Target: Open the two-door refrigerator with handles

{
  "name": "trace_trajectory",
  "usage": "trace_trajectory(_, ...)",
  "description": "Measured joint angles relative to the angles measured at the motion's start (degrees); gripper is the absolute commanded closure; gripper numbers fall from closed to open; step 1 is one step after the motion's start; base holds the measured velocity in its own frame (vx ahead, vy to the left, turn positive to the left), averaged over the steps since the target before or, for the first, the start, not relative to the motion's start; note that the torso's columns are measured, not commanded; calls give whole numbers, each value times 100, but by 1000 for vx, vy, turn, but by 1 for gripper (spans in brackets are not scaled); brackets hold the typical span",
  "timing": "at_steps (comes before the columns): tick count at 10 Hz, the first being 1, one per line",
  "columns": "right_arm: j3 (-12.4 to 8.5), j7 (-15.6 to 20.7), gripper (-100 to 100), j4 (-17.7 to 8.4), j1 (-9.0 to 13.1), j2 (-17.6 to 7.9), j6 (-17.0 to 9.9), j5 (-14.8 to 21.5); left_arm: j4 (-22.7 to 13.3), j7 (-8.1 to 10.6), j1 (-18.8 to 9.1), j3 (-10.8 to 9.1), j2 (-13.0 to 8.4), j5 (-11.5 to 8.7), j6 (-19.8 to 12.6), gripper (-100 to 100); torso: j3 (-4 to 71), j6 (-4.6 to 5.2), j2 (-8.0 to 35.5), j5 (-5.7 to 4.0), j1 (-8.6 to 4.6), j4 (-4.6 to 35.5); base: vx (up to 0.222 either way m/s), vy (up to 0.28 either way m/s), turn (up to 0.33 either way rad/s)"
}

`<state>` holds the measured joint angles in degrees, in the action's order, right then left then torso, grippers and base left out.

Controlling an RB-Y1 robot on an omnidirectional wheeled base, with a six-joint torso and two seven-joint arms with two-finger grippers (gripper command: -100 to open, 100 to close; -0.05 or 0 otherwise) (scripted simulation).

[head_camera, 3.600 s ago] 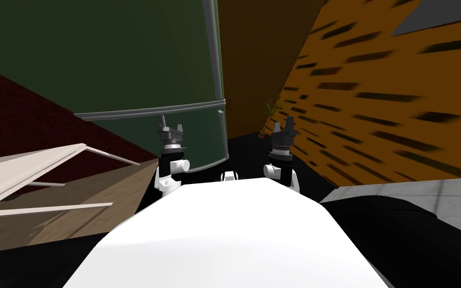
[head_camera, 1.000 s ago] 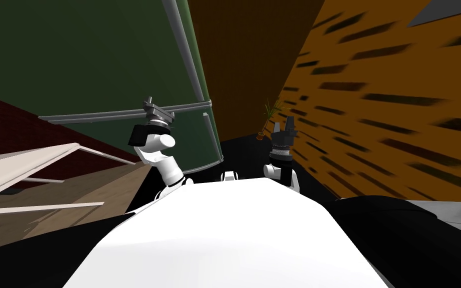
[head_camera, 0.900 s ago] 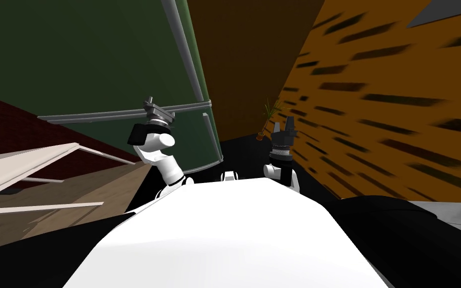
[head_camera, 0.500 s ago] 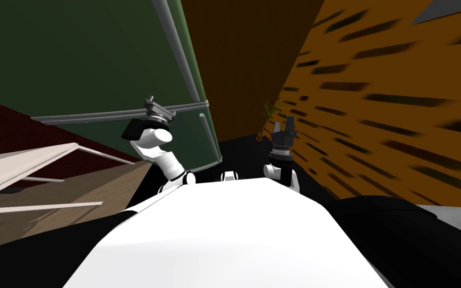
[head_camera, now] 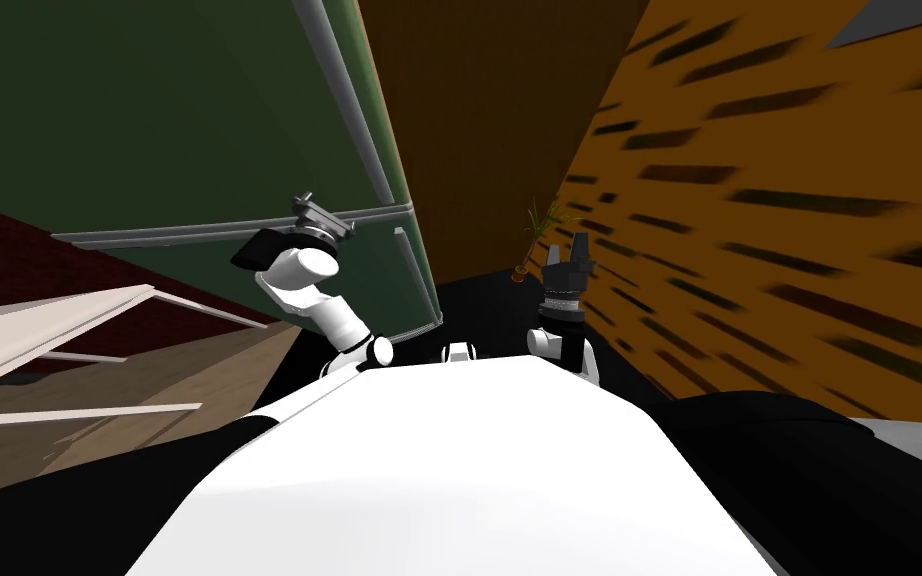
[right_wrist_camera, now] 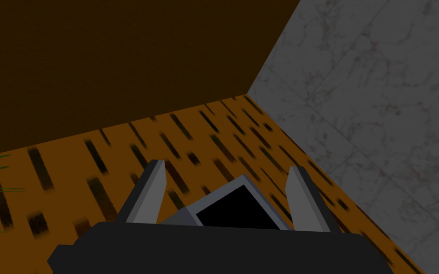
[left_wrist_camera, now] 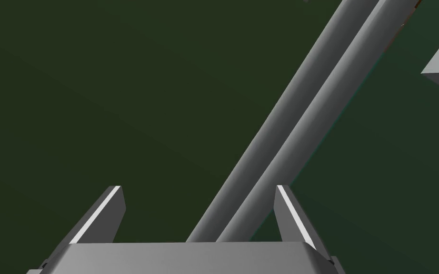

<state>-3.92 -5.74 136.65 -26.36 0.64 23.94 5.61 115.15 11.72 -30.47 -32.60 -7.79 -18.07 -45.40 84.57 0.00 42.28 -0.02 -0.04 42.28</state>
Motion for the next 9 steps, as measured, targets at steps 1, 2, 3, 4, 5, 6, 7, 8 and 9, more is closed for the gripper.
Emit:
trace_trajectory(1, 0, 0, 0, 0, 0, 0, 0, 0, -51, 15, -151, -85, 27, -33, -168, -100, 0, 0, 0, 0, 0, 1, 24, -60, 11)
trace_trajectory(2, 0, 0, 0, 0, 0, 0, 0, 0, -86, 27, -237, -136, 30, -57, -339, -100, 0, 0, 0, 2, 8, 0, 30, -68, 18)
trace_trajectory(3, 0, 0, 0, 0, 0, 0, 0, 0, -160, 41, -397, -217, 50, -87, -506, -100, 1, 0, -2, 2, 5, 0, 21, -63, 11)
trace_trajectory(4, 0, 0, 0, 0, 0, 0, 0, 0, -181, 55, -477, -265, 57, -105, -673, -100, -1, -1, 2, 2, 7, 1, 17, -61, 21)
trace_trajectory(5, 0, 0, 0, 0, 0, 0, 0, 0, -232, 65, -606, -340, 91, -139, -837, -100, -2, 0, 3, 2, 6, 1, 12, -49, 8)
trace_trajectory(6, 0, 0, 0, 0, 0, 0, 0, 0, -293, 67, -685, -384, 93, -165, -961, -100, -3, 0, 4, 3, 9, 2, 10, -49, 17)
trace_trajectory(7, 0, 0, 0, 0, 0, 0, 0, 0, -347, 77, -821, -462, 109, -200, -1110, -100, -2, -1, 4, 2, 7, 2, 12, -44, 9)
trace_trajectory(8, 0, 0, 0, 0, 0, 0, 0, 0, -375, 91, -901, -504, 113, -213, -1256, -100, -1, 0, 2, 2, 7, 1, 22, -61, 15)
trace_trajectory(9, 0, 0, 0, 0, 0, 0, 0, 0, -434, 109, -1048, -581, 111, -242, -1423, -100, 2, 0, -3, 0, 0, 0, 24, -60, 10)
